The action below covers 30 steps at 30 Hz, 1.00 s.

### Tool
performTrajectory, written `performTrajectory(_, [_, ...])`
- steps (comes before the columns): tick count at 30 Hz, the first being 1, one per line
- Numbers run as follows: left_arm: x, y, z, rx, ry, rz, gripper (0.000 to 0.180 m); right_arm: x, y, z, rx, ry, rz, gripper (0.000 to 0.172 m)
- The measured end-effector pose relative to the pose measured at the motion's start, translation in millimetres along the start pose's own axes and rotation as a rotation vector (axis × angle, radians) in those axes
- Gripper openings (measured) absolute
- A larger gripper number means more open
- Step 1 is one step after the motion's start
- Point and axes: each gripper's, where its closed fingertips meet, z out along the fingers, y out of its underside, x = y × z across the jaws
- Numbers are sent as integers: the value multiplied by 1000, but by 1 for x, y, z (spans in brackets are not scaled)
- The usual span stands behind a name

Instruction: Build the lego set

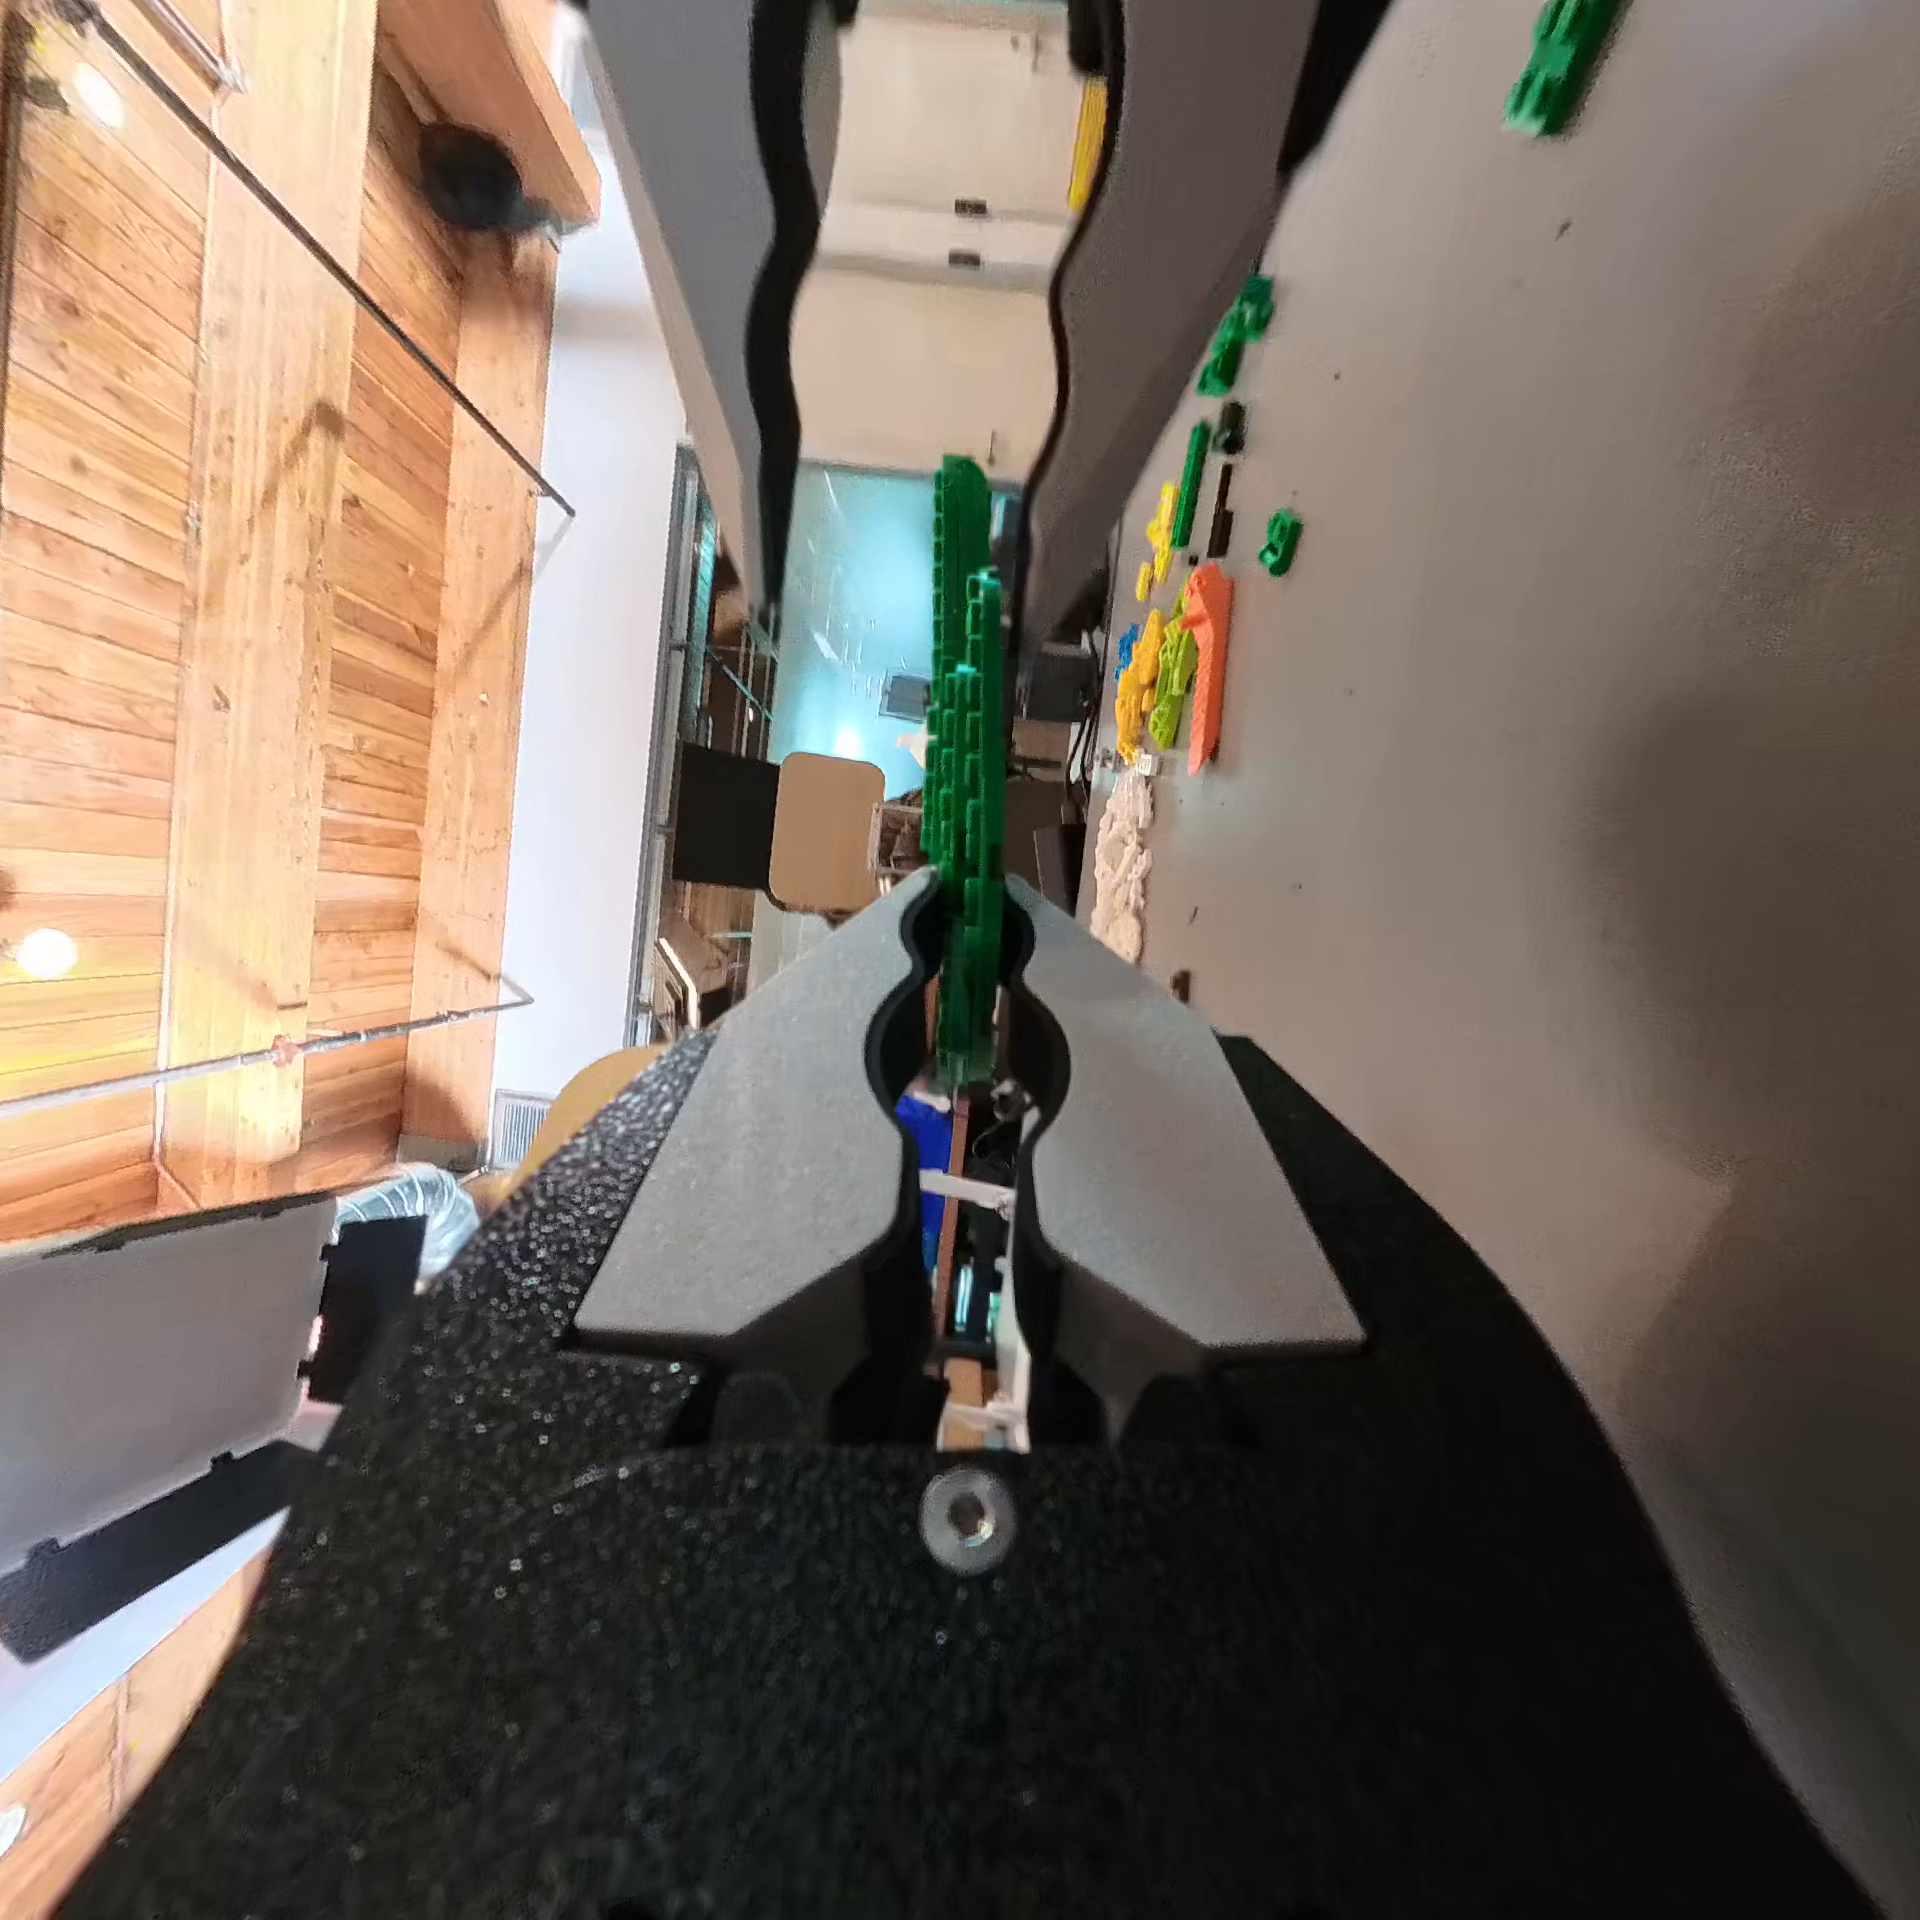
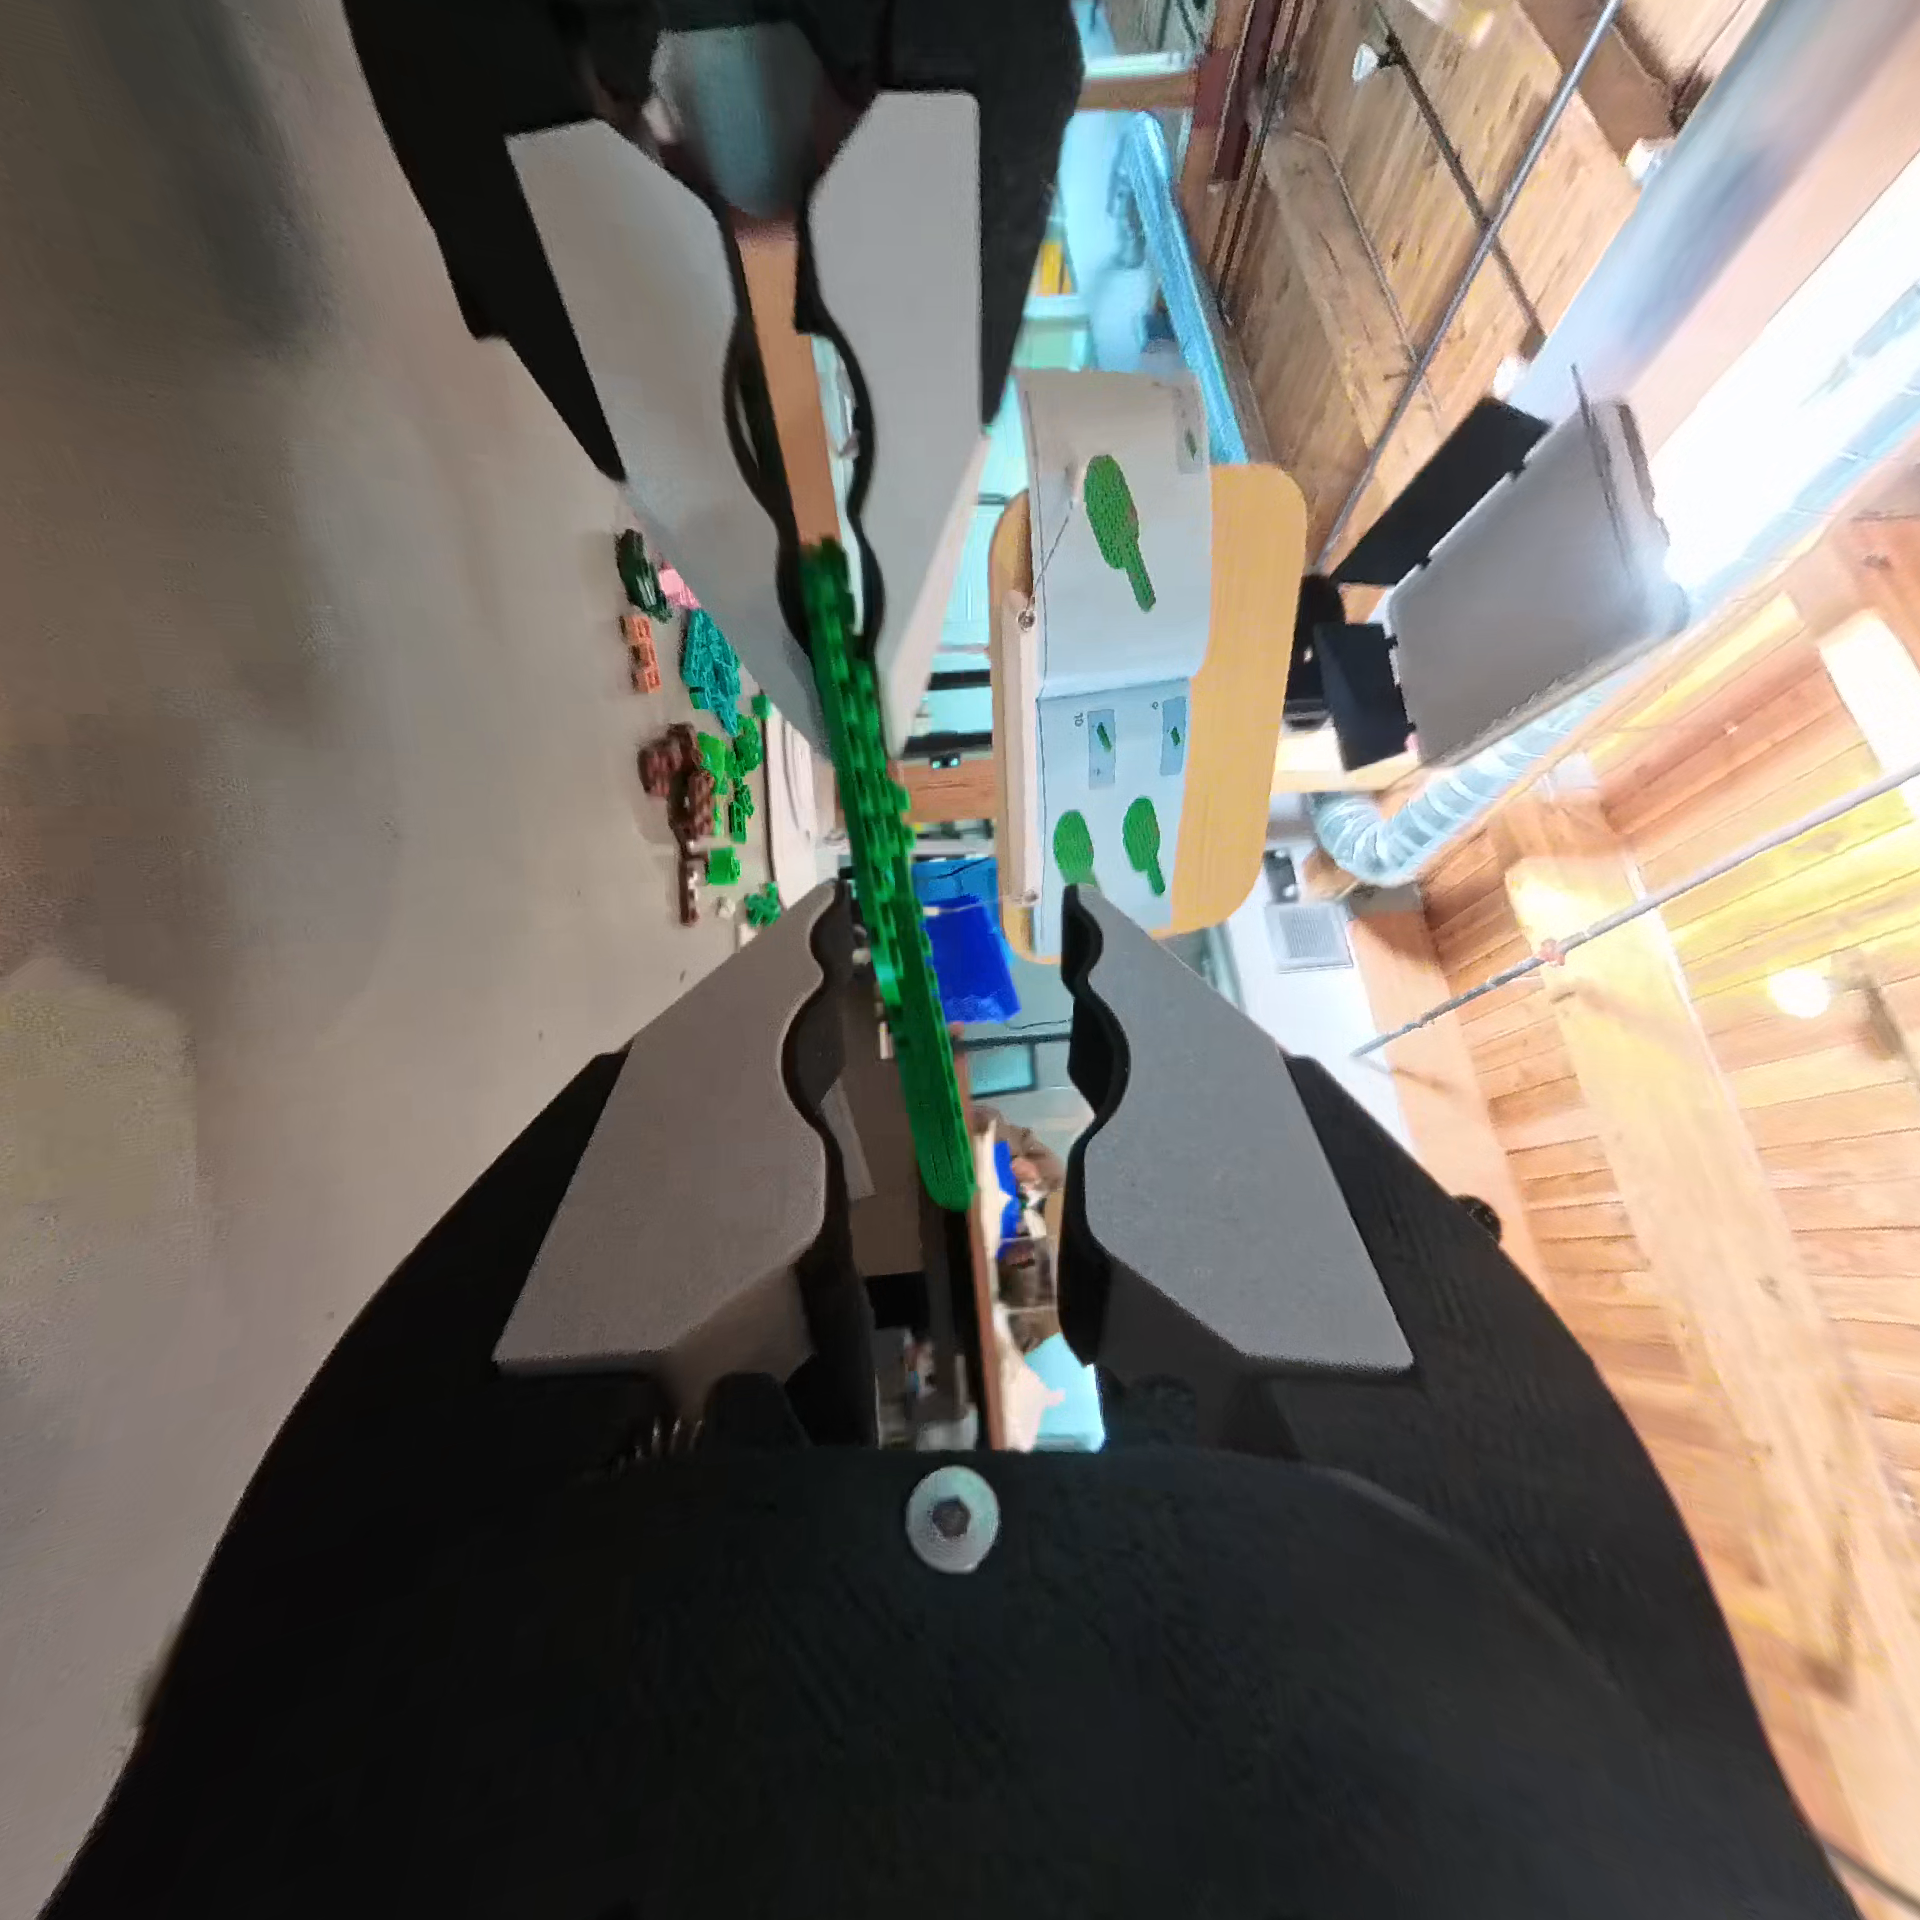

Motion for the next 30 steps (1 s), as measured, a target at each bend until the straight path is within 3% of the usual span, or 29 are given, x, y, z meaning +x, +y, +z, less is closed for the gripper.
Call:
performTrajectory(1, [1,3,1,-15,9,-11,5,1,9,-3,-16,-28,72,38])
performTrajectory(3, [0,5,1,-11,12,-24,5,-13,24,-9,-26,-207,397,37])
performTrajectory(5, [5,0,-1,26,39,-18,5,-17,19,-15,38,-347,691,49])
performTrajectory(6, [9,-2,-1,38,53,2,5,-11,14,-17,79,-346,738,55])
performTrajectory(8, [14,-4,0,31,70,38,5,-5,8,-17,97,-303,649,61])
performTrajectory(13, [18,-5,1,25,101,-3,5,-33,-8,2,-23,-252,152,54])
performTrajectory(17, [16,-11,-2,68,94,-24,5,-29,0,14,-126,-111,-125,14])
performTrajectory(19, [14,-15,-4,107,95,-75,6,-29,-1,12,-105,-116,-82,11])
performTrajectory(22, [-3,-20,-9,189,48,-216,16,-18,-1,4,-13,-140,171,11])
performTrajectory(26, [-1,-24,-14,285,167,-436,36,-8,-14,-10,163,-209,462,11])
performTrajectory(30, [-3,-39,-22,415,255,-609,27,-5,-25,-16,244,-256,550,11])
